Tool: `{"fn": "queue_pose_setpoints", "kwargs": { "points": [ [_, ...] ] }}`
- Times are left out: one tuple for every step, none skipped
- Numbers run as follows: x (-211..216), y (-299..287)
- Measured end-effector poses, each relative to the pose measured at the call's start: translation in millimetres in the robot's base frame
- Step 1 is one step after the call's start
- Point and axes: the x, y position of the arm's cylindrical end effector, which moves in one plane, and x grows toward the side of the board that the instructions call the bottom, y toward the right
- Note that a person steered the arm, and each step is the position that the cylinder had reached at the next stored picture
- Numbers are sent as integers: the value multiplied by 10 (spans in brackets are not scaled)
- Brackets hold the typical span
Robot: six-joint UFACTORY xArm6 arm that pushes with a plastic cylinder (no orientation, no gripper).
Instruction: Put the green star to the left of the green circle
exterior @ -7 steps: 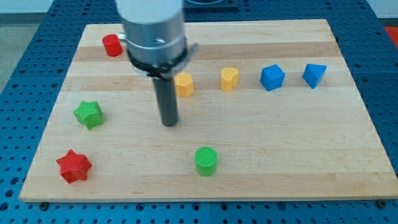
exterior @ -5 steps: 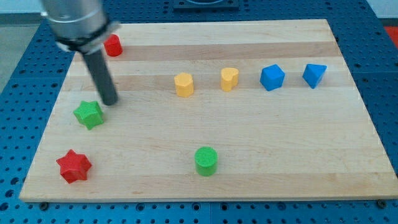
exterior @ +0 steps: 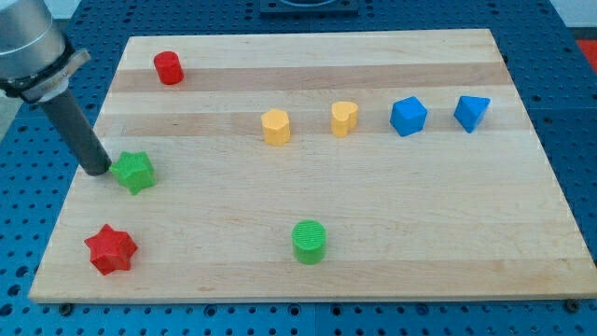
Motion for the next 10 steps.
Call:
{"fn": "queue_pose_setpoints", "kwargs": {
  "points": [
    [42, 230],
    [42, 230],
    [116, 332],
    [142, 588],
    [142, 926],
    [142, 1267],
    [177, 1517],
    [242, 1601],
    [298, 1601],
    [496, 1601]
  ]
}}
